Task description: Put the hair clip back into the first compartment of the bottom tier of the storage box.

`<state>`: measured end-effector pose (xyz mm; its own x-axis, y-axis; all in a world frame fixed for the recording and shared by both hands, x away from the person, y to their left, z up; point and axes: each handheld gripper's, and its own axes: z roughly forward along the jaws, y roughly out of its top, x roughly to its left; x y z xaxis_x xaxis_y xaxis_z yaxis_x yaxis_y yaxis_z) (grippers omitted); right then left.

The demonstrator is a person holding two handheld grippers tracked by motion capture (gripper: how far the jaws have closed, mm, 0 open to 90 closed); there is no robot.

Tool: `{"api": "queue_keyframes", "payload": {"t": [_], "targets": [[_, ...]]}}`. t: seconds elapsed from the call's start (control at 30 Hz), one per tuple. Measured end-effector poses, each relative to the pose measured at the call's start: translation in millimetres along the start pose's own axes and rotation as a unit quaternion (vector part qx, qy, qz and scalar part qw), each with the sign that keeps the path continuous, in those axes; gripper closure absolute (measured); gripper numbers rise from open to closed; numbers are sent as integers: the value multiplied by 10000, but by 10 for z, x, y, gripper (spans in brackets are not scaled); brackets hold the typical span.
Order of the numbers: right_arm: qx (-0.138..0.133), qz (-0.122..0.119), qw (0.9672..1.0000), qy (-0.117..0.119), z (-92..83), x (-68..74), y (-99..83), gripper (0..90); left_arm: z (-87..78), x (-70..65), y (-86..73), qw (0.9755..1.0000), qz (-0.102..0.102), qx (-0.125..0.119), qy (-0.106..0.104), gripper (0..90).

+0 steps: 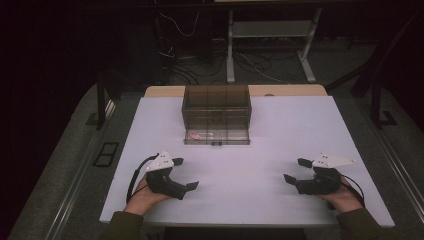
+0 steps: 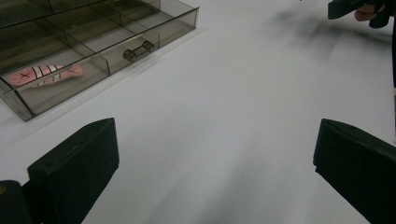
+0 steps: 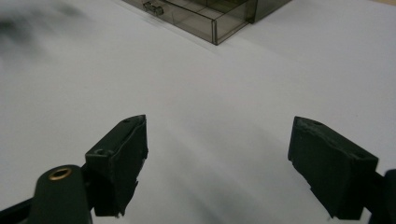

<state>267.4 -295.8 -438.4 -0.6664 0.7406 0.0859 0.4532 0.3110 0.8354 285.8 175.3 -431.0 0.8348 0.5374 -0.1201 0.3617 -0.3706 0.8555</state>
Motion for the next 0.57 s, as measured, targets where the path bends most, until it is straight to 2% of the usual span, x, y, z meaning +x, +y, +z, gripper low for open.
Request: {"api": "queue_keyframes", "payload": {"t": [0.27,0.57], "targets": [[-49,35,10000,-28,-88,-18,-75,189,5,0,-1,10000,6,24,1,0],[-75,56,10000,3,-105,-12,-87,189,6,1,-3,10000,11,35,5,0]]}}
